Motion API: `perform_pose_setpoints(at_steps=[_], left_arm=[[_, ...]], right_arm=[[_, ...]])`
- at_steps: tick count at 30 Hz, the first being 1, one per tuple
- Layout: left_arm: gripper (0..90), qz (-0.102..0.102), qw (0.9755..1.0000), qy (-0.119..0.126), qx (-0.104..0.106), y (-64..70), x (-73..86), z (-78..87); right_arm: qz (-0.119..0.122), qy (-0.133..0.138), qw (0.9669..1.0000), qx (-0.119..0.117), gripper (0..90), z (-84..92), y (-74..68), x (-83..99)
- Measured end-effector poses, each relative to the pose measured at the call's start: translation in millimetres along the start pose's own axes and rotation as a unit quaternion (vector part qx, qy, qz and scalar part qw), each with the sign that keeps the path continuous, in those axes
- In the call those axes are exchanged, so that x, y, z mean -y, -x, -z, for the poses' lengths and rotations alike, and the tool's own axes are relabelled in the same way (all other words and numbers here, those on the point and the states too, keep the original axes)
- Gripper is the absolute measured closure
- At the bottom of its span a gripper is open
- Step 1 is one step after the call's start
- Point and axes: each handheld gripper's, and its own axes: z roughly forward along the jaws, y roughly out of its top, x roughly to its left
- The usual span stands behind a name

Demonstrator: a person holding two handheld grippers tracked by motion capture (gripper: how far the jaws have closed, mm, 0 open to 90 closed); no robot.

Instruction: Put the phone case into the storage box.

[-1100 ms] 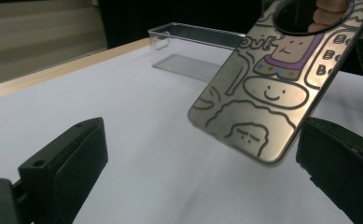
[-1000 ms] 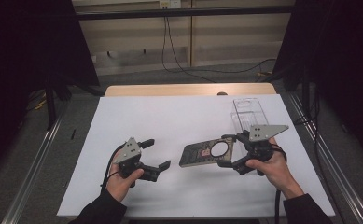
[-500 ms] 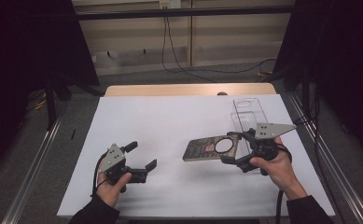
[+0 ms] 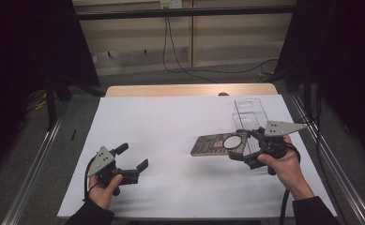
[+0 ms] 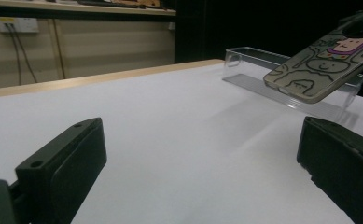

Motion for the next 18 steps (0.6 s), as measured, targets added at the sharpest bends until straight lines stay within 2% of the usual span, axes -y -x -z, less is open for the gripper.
perform_pose_setpoints(at_steps=[3, 8, 10, 12, 15, 18], left_arm=[[1.4, 0.000, 0.9999, 0.005, -0.011, -7.8, -0.6, 6.9], [1.2, 0.004, 0.9989, 0.011, -0.046, -14.4, 2.6, 14.7], [1.2, 0.005, 0.9991, 0.007, -0.041, -15.6, 3.0, 17.2], [1.3, 0.001, 0.9989, 0.008, -0.047, -16.2, 3.9, 20.7], [1.3, 0.010, 0.9980, 0.006, -0.061, -17.9, 6.7, 24.6], [1.3, 0.011, 0.9980, 0.001, -0.062, -16.9, 9.0, 24.4]], right_arm=[[-0.002, 0.004, 1.0000, 0.005, 11.7, 3.7, 2.4, -0.6], [-0.004, 0.006, 0.9997, 0.022, 11.7, 10.7, 6.3, -2.9], [-0.008, 0.010, 0.9994, 0.031, 11.6, 14.6, 9.1, -3.6], [-0.008, 0.014, 0.9991, 0.038, 11.7, 18.5, 11.4, -5.3], [-0.010, 0.020, 0.9985, 0.051, 11.6, 25.0, 15.0, -10.5], [-0.012, 0.023, 0.9974, 0.068, 11.7, 30.9, 20.1, -17.0]])
